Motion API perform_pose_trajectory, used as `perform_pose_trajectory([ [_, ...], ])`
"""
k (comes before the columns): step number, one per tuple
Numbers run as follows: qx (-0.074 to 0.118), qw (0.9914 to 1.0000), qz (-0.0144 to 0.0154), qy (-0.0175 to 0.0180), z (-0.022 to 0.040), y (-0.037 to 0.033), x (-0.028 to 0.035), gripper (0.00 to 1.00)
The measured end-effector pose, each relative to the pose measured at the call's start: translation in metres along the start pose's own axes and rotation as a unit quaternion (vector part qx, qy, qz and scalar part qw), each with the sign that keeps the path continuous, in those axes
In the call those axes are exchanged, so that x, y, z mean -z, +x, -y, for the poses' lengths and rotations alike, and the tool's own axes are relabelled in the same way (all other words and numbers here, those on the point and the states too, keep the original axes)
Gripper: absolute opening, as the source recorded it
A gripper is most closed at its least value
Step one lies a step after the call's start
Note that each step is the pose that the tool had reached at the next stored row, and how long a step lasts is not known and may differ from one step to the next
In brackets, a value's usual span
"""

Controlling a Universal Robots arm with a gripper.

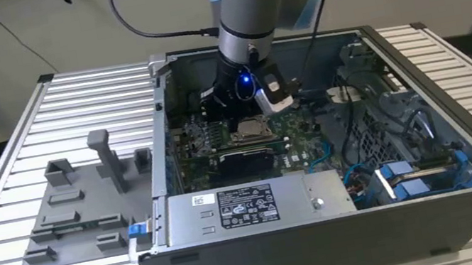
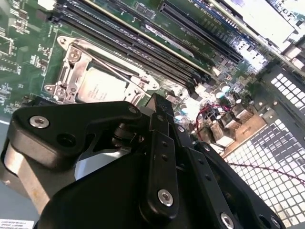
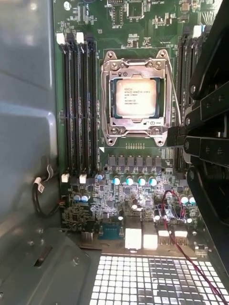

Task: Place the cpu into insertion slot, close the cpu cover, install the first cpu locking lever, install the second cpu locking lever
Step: 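Install the second cpu locking lever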

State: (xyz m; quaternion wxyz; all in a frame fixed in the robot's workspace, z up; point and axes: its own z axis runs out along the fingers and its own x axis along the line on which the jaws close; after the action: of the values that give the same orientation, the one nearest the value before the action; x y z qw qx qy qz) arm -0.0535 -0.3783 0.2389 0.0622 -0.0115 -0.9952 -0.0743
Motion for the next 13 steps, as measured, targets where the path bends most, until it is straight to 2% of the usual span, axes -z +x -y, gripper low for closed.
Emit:
perform_pose_trajectory([
  [4, 0.000, 1.00000, 0.0003, 0.0018, -0.0005, 0.0023, -0.0043, 0.11],
  [13, -0.001, 0.99999, 0.0009, 0.0030, -0.0040, 0.0030, -0.0120, 0.11],
])
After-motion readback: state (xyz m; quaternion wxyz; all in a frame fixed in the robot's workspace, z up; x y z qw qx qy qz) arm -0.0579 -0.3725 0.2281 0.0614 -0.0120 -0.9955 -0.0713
